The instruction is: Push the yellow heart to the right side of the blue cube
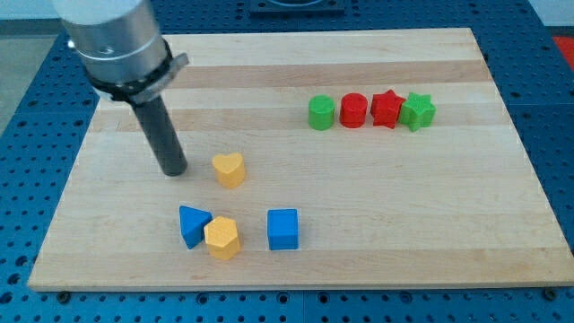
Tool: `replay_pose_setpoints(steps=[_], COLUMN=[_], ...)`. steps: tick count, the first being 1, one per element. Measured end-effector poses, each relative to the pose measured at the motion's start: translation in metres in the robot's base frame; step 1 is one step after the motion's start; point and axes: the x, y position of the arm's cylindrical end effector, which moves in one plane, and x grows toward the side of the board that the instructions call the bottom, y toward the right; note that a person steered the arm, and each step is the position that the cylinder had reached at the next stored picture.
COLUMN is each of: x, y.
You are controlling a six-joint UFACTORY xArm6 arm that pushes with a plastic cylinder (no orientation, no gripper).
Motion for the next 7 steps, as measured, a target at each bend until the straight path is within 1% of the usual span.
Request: replay_pose_setpoints(steps=[2, 3, 4, 5, 6, 7], x=[0.004, 0.022, 0.013, 0.005, 0.027, 0.061], y=[0.143, 0.185, 0.192, 0.221, 0.250, 0.256])
